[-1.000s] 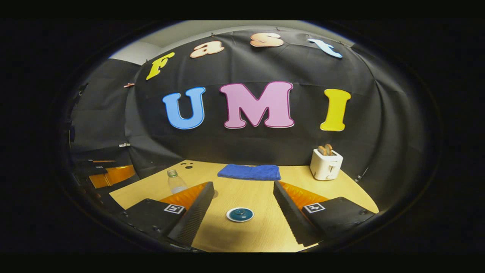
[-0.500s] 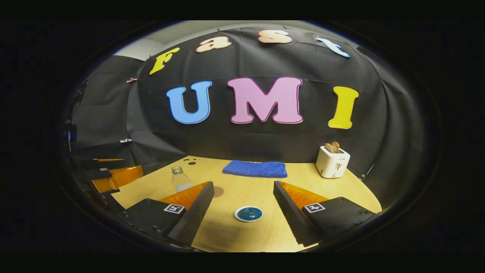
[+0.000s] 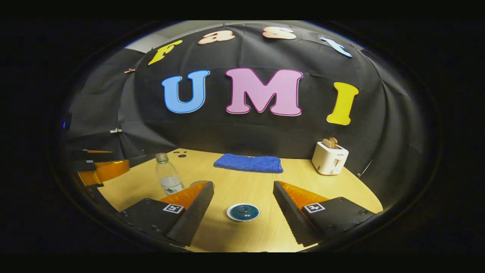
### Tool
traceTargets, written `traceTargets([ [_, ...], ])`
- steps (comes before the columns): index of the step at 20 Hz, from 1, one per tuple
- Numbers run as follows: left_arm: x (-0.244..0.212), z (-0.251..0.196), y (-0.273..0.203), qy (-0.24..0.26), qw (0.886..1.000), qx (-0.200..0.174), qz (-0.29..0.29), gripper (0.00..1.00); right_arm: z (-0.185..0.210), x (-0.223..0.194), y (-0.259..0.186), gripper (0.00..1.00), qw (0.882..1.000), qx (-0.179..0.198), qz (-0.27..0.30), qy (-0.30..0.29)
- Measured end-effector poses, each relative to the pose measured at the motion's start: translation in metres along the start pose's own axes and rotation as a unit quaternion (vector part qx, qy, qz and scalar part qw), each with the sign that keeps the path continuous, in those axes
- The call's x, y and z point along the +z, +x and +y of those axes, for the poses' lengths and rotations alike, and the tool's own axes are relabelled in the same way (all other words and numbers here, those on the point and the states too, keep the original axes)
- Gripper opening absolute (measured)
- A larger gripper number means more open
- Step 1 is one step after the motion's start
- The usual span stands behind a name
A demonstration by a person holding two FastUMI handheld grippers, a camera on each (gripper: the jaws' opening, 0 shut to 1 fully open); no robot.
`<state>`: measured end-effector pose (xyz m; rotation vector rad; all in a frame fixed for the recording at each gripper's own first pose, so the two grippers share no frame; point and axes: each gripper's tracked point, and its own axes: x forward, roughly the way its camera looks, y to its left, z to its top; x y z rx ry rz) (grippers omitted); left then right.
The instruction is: Open the teacup lid with one hand, grasp the water bottle and pour water into the teacup with the other hand; after pouring, place the water bottle on the coaster and then close the teacup lid.
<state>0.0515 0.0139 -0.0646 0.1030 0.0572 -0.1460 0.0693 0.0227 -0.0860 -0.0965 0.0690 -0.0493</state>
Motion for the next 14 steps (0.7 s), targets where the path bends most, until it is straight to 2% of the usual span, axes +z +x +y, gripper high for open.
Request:
traceTargets([
  [6,-0.06,0.0,0.043,-0.02,0.999,-0.004,0.038,0.95,-0.007,-0.068,0.064,0.98,0.999,-0.03,0.02,0.005],
  [10,-0.065,-0.002,0.059,-0.048,0.998,-0.008,0.033,0.96,-0.006,-0.087,0.073,0.98,0.999,-0.043,0.013,-0.004],
  [14,-0.082,0.003,0.056,-0.072,0.997,-0.004,0.04,0.95,-0.002,-0.111,0.073,0.96,0.998,-0.041,0.037,-0.001],
])
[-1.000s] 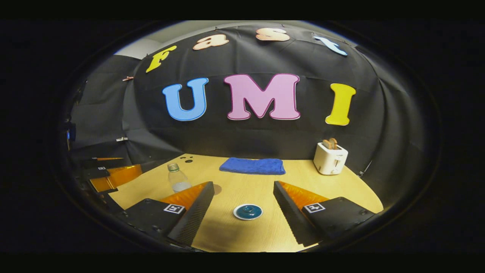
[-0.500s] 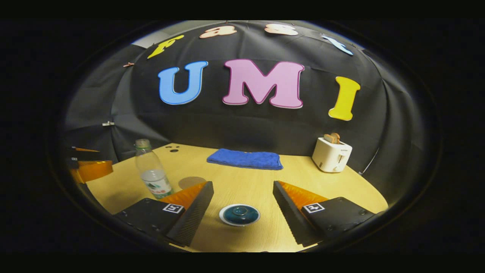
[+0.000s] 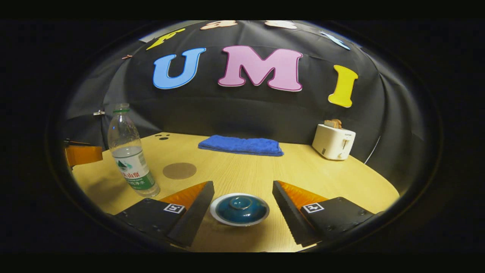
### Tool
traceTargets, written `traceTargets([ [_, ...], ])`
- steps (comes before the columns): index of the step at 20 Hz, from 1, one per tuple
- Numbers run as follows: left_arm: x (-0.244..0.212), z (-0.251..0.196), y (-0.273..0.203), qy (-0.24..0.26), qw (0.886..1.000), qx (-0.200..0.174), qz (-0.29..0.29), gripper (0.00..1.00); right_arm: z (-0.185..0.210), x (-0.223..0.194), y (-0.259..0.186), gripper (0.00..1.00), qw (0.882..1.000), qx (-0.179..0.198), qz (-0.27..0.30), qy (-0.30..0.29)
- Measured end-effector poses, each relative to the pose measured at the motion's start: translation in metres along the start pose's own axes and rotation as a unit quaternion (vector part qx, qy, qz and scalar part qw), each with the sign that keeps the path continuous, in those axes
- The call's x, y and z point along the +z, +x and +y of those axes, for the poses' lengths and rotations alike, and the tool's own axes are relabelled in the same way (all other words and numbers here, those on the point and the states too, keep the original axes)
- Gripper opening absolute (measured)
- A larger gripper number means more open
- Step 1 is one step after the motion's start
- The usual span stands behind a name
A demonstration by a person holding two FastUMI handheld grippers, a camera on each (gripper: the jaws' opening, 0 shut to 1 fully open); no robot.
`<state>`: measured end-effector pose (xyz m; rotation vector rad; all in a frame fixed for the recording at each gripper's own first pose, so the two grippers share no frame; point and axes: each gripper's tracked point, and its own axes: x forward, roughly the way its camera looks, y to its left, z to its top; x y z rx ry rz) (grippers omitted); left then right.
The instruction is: Open the teacup lid with one hand, grasp the water bottle and pour water into the teacup with the other hand; after pouring, place the water bottle on the coaster and then close the teacup lid.
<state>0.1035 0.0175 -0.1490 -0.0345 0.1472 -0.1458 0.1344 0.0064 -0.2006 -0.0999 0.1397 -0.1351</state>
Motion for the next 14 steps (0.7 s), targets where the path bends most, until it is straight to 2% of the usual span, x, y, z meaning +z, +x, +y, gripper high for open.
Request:
traceTargets([
  [2,-0.019,0.005,-0.001,0.002,1.0,0.006,0.021,0.96,0.0,-0.001,0.002,0.8,1.0,-0.002,0.001,0.002],
  [5,-0.034,0.012,-0.007,0.008,0.999,0.011,0.033,0.96,0.002,-0.007,0.005,0.64,1.0,0.0,0.006,-0.014],
  [10,-0.035,0.011,-0.001,0.011,0.999,0.009,0.031,0.96,0.003,-0.011,0.006,0.61,1.0,0.005,0.022,-0.008],
  [11,-0.035,0.01,0.0,0.012,0.999,0.007,0.03,0.95,0.003,-0.011,0.007,0.51,1.0,0.006,0.022,-0.008],
  [14,-0.032,0.005,0.0,0.015,1.0,0.001,0.025,0.95,0.005,-0.01,0.005,0.41,1.0,0.007,0.021,-0.012],
])
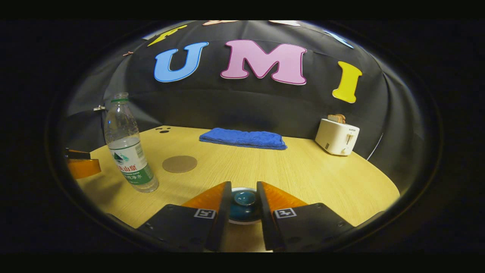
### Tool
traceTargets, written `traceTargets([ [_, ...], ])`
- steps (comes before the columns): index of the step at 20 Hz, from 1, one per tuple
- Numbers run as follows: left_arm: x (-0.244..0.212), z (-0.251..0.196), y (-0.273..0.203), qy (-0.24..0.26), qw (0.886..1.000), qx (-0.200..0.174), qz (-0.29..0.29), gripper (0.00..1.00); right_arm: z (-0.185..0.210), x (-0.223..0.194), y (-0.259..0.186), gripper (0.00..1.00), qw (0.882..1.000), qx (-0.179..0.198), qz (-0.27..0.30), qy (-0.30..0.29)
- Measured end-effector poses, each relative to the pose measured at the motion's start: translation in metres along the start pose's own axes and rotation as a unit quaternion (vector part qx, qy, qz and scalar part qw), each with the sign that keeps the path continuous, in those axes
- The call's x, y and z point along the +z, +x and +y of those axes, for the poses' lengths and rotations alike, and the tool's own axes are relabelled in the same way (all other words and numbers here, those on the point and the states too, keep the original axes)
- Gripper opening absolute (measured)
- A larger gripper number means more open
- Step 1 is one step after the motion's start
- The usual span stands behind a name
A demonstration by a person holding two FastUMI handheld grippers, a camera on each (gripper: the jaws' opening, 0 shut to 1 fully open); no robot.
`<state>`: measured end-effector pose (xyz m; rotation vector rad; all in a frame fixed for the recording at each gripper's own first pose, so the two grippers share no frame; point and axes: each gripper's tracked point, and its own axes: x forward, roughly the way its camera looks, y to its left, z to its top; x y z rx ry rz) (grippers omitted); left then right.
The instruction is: Open the teacup lid with one hand, grasp the water bottle and pour water into the teacup with the other hand; after pouring, place the water bottle on the coaster and then close the teacup lid.
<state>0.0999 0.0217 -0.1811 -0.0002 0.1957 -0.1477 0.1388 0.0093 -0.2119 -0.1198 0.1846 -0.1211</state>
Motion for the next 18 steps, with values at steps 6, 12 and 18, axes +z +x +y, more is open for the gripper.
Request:
traceTargets([
  [6,-0.005,-0.013,0.008,0.047,0.999,-0.027,-0.003,0.95,-0.001,0.001,0.0,0.27,1.0,0.007,0.0,0.002],
  [12,-0.001,-0.036,0.03,0.054,0.996,-0.064,-0.013,0.96,-0.003,0.012,-0.001,0.27,1.0,0.024,-0.002,-0.006],
  [18,-0.001,-0.054,0.064,0.031,0.997,-0.072,-0.021,0.95,-0.019,0.044,-0.01,0.27,1.0,0.018,-0.024,0.007],
])
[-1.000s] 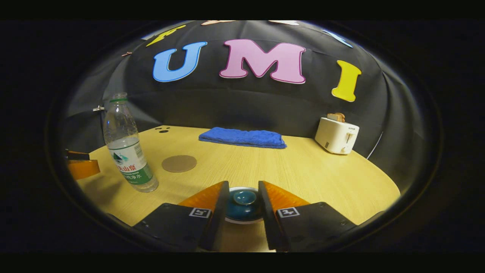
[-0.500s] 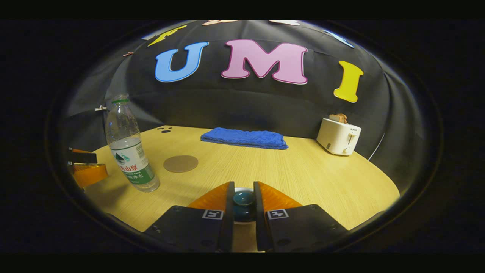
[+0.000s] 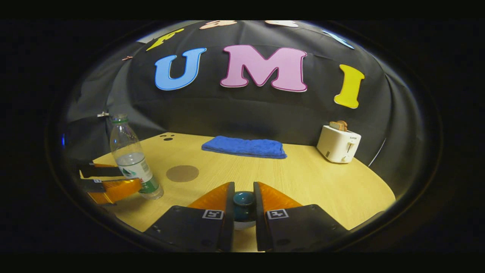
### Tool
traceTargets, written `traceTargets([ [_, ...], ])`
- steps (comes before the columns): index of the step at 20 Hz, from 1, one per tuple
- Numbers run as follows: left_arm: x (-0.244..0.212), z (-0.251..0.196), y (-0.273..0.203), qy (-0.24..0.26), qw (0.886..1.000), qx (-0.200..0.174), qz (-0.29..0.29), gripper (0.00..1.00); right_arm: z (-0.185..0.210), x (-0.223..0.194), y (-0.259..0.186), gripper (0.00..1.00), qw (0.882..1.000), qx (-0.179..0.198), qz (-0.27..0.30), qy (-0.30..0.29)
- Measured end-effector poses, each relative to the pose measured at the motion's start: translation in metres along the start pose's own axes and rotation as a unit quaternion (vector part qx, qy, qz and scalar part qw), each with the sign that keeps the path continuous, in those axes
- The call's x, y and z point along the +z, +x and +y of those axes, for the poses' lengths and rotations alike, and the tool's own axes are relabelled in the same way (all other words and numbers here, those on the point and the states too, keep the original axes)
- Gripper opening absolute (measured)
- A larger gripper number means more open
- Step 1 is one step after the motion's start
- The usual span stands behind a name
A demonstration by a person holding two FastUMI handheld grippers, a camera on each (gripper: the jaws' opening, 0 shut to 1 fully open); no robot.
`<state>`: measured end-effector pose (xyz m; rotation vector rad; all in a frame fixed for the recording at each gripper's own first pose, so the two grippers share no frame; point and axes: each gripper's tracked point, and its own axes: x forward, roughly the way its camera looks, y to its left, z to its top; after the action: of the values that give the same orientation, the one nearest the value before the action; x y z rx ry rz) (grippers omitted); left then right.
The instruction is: Open the teacup lid with one hand, grasp the water bottle and pour water into the teacup with the other hand; after pouring, place the water bottle on the coaster and then close the teacup lid.
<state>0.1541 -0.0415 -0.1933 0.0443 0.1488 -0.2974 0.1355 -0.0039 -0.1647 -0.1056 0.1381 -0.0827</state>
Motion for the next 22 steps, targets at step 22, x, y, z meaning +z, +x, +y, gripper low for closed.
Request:
traceTargets([
  [22,0.028,-0.025,0.07,0.448,0.894,0.009,0.003,0.78,-0.09,-0.031,-0.048,0.26,0.997,-0.064,0.027,0.021],
])
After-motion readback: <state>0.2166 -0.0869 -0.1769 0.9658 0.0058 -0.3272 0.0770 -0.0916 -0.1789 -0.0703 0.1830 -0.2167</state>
